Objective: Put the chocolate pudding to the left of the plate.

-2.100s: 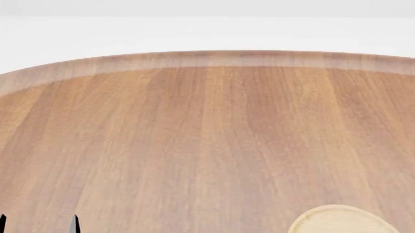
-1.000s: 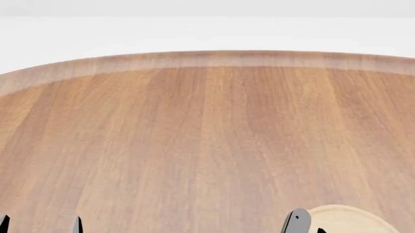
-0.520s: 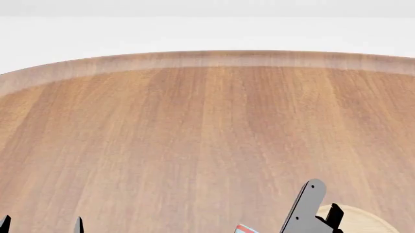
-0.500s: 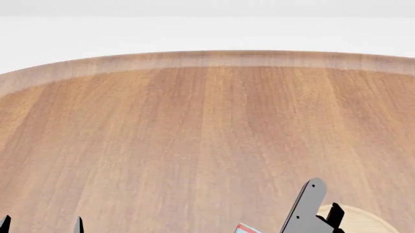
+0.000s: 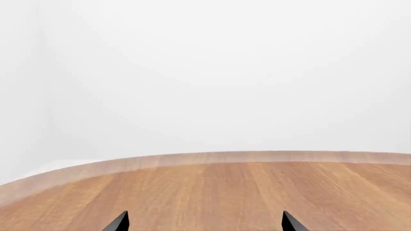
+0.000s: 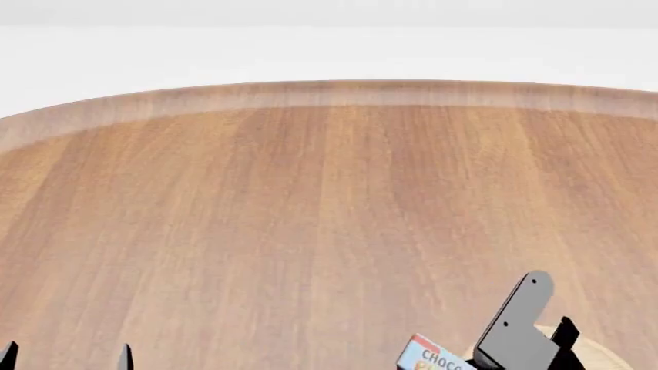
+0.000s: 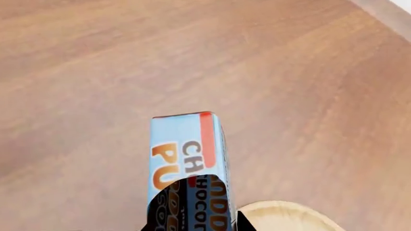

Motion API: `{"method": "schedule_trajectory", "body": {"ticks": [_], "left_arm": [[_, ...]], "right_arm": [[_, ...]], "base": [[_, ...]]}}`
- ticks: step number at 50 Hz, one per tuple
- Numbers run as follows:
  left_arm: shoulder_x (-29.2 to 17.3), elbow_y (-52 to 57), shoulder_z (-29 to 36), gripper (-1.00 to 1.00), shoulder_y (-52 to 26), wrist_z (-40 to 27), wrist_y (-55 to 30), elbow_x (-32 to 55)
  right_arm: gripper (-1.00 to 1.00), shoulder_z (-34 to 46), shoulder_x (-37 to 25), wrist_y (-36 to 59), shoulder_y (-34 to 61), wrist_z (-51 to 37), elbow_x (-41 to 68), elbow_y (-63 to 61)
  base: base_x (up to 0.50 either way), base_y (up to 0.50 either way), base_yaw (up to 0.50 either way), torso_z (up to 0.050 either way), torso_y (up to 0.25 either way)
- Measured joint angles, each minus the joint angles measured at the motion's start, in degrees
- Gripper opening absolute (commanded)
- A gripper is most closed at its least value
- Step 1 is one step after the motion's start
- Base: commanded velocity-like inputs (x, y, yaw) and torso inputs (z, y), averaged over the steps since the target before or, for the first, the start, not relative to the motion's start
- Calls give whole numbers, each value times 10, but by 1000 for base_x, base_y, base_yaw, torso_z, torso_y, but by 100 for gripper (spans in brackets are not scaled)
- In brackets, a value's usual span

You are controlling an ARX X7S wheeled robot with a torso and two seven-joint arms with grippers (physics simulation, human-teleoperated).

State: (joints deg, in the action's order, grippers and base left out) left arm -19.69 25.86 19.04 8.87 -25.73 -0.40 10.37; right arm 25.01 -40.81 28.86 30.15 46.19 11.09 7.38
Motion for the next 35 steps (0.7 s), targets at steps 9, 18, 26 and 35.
{"method": "schedule_trajectory", "body": {"ticks": [9, 18, 26, 35], "left_arm": [[-1, -1, 2, 100, -1, -1, 0, 0], [-2, -2, 4, 100, -2, -2, 1, 1], [-2, -4, 5, 100, -3, -2, 3, 1], [-3, -7, 6, 100, -3, -3, 5, 2]], "right_arm": [[-100, -2, 9, -9, 16, -3, -4, 50], [-100, 2, 20, -20, 29, -3, -9, 88], [-100, 9, 33, -28, 47, -1, -15, 121], [-100, 19, 49, -40, 61, 2, -21, 150]], "base": [[0, 0, 0, 0, 0], [0, 0, 0, 0, 0], [0, 0, 0, 0, 0], [0, 0, 0, 0, 0]]}}
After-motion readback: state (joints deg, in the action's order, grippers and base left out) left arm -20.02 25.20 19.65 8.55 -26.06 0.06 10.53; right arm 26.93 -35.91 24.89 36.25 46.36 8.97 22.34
